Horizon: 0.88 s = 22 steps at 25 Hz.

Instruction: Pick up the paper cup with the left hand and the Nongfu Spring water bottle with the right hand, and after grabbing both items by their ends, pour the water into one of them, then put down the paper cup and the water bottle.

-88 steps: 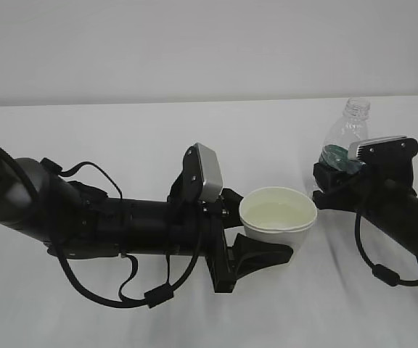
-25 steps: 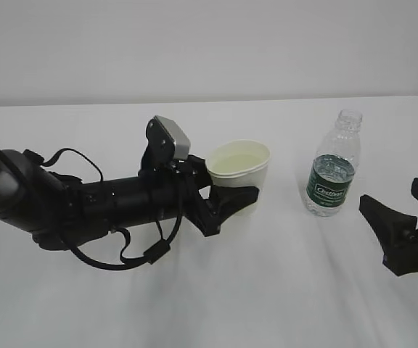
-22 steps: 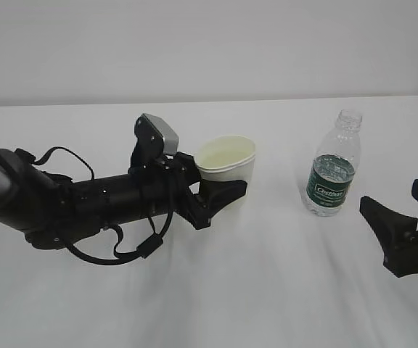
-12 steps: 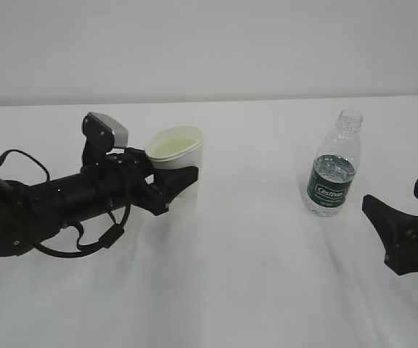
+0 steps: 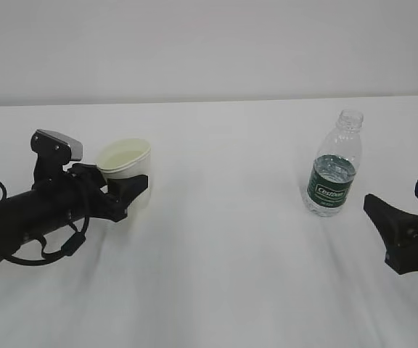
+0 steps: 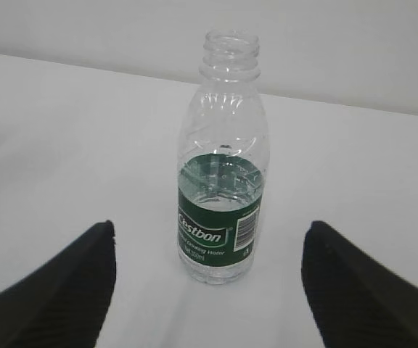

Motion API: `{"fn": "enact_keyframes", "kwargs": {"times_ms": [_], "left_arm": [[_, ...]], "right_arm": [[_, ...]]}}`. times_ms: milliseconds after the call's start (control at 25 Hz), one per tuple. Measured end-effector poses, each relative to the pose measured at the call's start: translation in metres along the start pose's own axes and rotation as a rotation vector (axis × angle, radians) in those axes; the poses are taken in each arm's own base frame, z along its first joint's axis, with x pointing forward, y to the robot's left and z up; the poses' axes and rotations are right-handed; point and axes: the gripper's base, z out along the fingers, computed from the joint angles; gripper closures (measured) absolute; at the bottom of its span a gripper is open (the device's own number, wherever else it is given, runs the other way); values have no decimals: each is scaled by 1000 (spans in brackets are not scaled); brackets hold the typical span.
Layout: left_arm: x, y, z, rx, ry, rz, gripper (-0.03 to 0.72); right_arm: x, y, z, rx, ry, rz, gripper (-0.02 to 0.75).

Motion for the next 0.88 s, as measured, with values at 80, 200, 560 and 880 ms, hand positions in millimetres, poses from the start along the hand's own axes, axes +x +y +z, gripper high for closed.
{"fn": "enact_keyframes", "kwargs": {"times_ms": [80, 200, 560, 880], "left_arm": [[1, 1, -2, -22, 3, 26, 223], [1, 4, -6, -64, 0, 45, 223], [2, 12, -15, -191, -4, 39, 223], [-3, 18, -11, -234, -33, 28, 224]], "right_arm": [[0, 0, 0, 0, 0, 0, 134], [0, 0, 0, 0, 0, 0, 140], [0, 0, 0, 0, 0, 0, 143], [0, 0, 0, 0, 0, 0, 143]]}}
